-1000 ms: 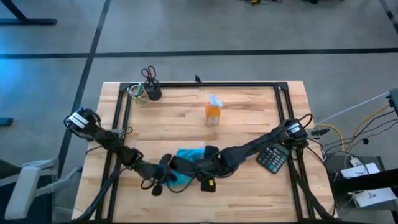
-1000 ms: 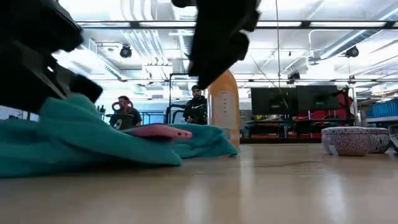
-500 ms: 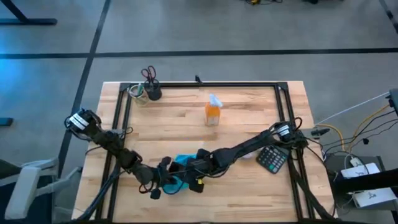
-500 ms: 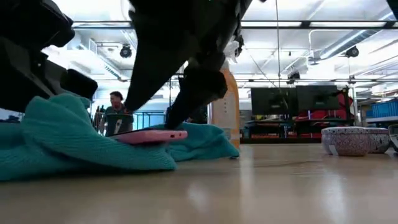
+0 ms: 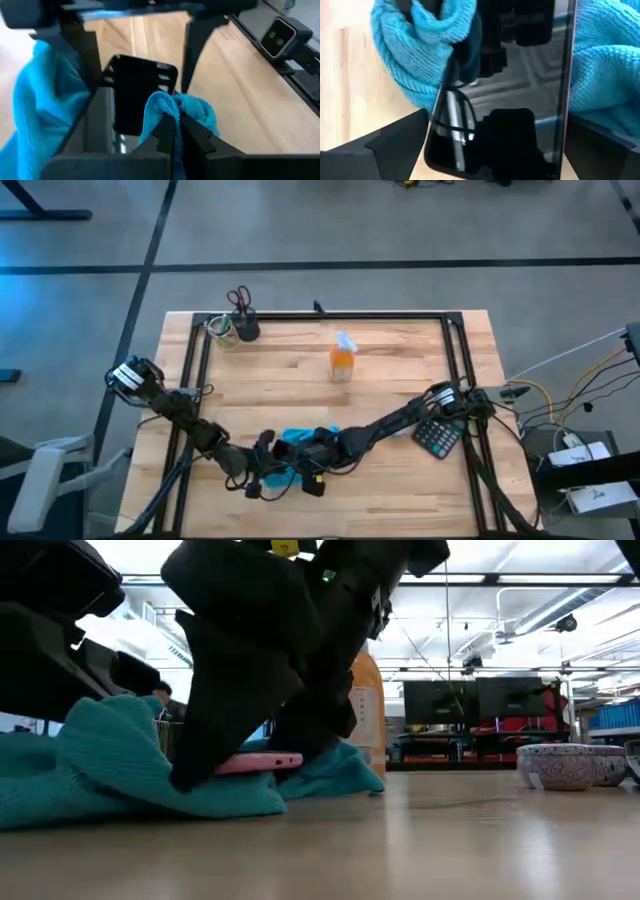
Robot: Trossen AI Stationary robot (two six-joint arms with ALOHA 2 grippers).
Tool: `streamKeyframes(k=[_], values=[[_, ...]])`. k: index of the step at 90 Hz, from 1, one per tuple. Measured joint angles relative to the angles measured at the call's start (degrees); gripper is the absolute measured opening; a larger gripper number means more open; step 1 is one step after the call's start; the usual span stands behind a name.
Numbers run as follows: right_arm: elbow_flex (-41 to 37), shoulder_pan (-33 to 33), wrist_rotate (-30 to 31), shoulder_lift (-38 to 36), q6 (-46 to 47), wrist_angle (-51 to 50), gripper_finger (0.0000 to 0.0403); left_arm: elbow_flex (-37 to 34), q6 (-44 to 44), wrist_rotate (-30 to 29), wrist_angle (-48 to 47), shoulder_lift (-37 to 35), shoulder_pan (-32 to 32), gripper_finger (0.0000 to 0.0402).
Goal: Apply microfiber cloth
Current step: Move the blue microfiber towel to the bottom left of the table
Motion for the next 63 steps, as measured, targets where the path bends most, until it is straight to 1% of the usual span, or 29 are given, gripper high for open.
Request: streamKeyframes(k=[8,17,26,36,42,55,63], values=[[0.1,0.1,1.9,0.4,-0.1,0.1,0.0399,0.0,2.0,-0.2,3.0,0.0,0.0,0.0],[0.0,0.0,4.5,0.2,-0.1,-0.4,0.0391,0.0,2.6,1.0,3.1,0.0,0.0,0.0],[0.6,-0.1,4.8,0.0,0.0,-2.1,0.0365,0.0,2.7,1.5,3.0,0.0,-0.1,0.0],[2.1,-0.1,4.8,-0.1,0.1,-6.7,0.032,0.0,2.7,2.8,2.8,-0.2,-0.6,0.0],[2.4,-0.1,4.8,-0.1,0.1,-7.7,0.0318,0.0,2.4,3.8,2.3,-0.2,-1.0,0.0],[5.1,-0.1,4.3,-0.4,-0.5,-11.8,0.0318,0.0,-3.2,8.4,-2.6,0.0,-1.4,0.0],[8.0,-0.1,4.3,-0.9,-1.3,-15.6,0.0318,0.0,-8.4,8.9,-7.2,0.7,-1.6,0.0]])
